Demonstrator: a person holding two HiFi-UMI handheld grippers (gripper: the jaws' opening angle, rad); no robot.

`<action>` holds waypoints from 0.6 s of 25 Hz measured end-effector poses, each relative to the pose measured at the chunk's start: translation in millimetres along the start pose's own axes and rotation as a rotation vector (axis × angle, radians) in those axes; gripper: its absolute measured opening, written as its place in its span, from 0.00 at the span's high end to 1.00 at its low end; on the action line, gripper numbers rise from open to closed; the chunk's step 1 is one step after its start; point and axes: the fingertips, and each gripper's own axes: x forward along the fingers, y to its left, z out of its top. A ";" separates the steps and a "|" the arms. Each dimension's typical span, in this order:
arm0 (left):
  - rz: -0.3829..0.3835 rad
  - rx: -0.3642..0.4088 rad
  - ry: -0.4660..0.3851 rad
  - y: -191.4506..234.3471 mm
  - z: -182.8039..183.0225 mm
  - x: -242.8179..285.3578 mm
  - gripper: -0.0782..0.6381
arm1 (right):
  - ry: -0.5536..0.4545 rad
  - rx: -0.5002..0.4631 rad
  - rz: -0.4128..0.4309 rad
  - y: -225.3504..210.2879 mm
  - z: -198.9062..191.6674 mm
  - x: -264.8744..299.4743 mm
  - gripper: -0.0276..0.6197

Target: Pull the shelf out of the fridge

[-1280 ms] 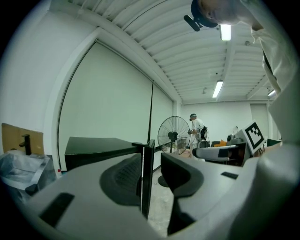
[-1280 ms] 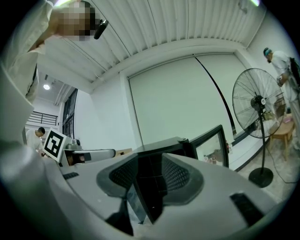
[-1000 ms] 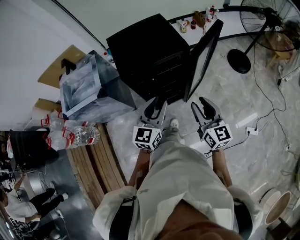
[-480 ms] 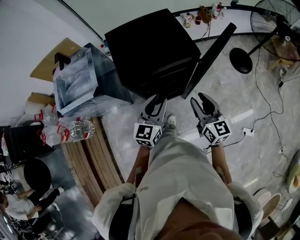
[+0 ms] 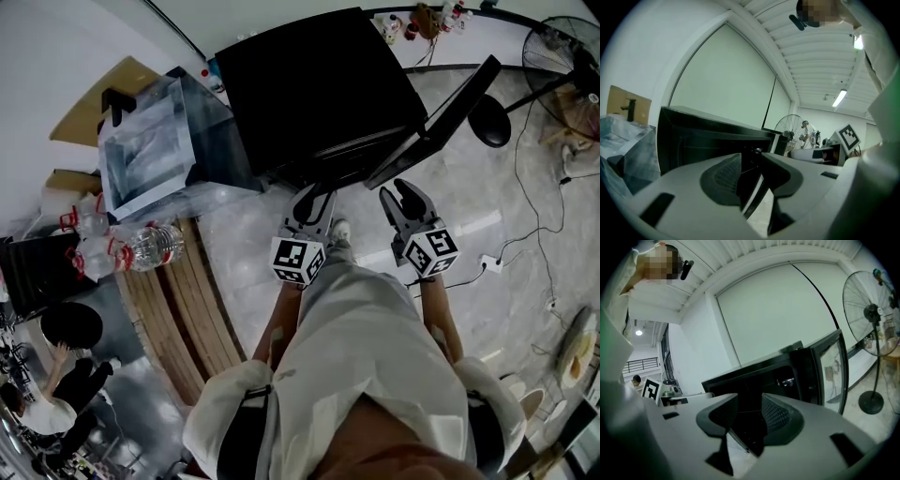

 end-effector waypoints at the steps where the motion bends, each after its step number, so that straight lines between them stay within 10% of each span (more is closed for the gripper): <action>1: 0.003 -0.014 0.004 3.8 -3.0 1.7 0.70 | 0.009 0.012 -0.001 -1.4 -3.4 4.6 0.72; 15: 0.093 -0.151 0.034 42.1 -39.6 24.8 0.70 | 0.093 0.124 -0.006 -25.5 -32.4 48.1 0.72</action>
